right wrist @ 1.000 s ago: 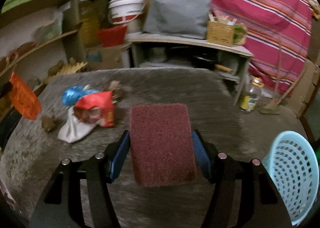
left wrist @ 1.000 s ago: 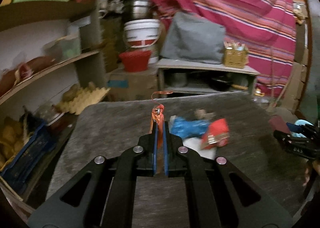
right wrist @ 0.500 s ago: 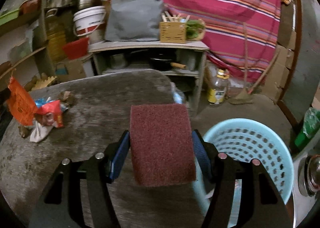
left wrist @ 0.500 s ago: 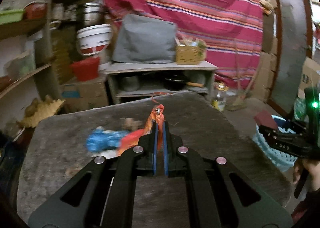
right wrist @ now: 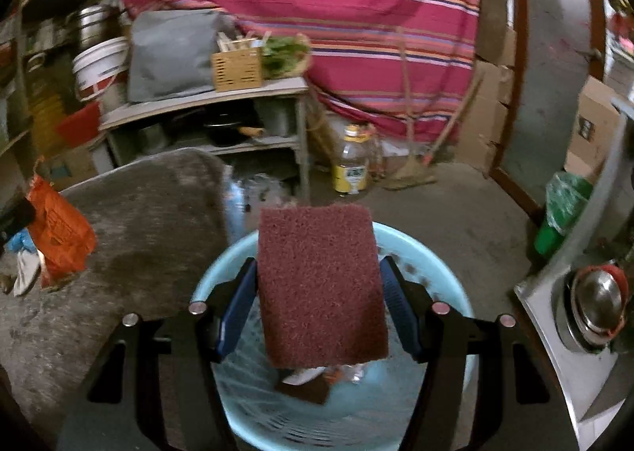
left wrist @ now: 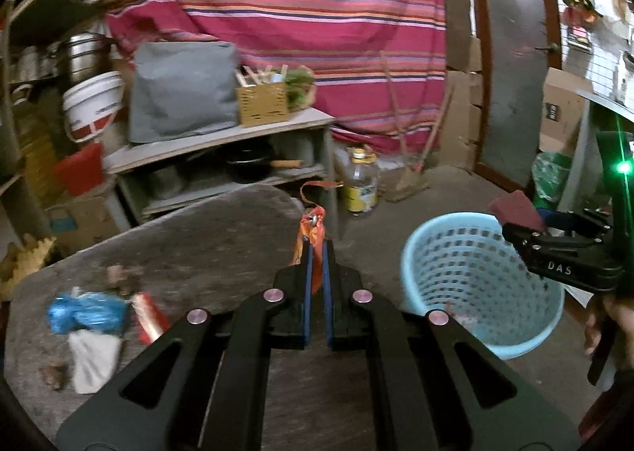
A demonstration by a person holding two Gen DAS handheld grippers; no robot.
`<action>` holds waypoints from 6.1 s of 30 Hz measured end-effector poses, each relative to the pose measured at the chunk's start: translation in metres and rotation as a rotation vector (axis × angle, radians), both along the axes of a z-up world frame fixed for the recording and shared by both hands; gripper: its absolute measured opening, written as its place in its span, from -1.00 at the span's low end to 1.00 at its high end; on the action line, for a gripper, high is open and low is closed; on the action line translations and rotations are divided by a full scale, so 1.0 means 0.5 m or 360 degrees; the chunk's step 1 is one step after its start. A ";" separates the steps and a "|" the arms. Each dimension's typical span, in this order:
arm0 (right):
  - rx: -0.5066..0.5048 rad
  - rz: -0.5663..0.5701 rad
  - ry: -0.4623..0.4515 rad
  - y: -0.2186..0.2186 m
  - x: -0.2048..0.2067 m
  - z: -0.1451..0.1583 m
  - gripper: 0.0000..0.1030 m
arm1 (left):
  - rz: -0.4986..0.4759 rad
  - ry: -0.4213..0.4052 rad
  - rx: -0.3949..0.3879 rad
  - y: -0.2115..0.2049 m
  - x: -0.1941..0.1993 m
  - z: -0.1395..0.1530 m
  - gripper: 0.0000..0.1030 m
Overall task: Collect trash
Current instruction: 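Carry the orange strip and maroon pad over the basket with both tools, then open both tools to drop the orange strip and maroon pad into the basket, then grasp the brown paper with the left tool while the right tool grasps the red packet, then carry the brown paper and red packet over the basket with both tools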
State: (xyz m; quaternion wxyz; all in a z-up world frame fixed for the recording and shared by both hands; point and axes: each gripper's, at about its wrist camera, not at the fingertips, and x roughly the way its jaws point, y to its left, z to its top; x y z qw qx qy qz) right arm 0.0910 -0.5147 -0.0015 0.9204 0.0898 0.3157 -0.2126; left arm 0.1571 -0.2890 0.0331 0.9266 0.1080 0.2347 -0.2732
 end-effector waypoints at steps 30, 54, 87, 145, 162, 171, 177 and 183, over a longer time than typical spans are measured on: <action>0.0155 -0.0186 -0.0011 -0.142 -0.083 -0.041 0.21 | -0.0274 0.0230 0.0016 -0.249 -0.041 -0.087 -0.11; 0.0091 -0.0028 0.0005 0.032 0.057 -0.034 0.80 | 0.0298 -0.0057 0.0099 0.149 0.022 -0.024 0.89; 0.0000 0.0326 0.0150 0.425 0.291 -0.077 0.92 | 0.0942 0.0256 0.0082 0.705 0.174 -0.169 0.76; 0.0005 0.0746 0.0210 0.603 0.338 -0.096 -0.17 | 0.1056 0.0170 0.0150 0.753 0.182 -0.122 -0.18; 0.0060 0.0573 0.0069 0.419 0.245 -0.024 -0.17 | 0.0851 0.0128 0.0074 0.563 0.155 -0.075 -0.18; 0.0114 0.0426 0.0014 0.275 0.173 0.002 -0.17 | 0.0660 0.0075 0.0086 0.406 0.117 -0.048 -0.18; 0.0150 0.0255 0.0011 0.144 0.102 0.000 -0.17 | 0.0473 0.0063 0.0080 0.271 0.084 -0.041 -0.18; 0.0153 0.0091 0.0032 0.026 0.034 -0.016 -0.16 | 0.0324 0.0102 0.0057 0.134 0.056 -0.057 -0.18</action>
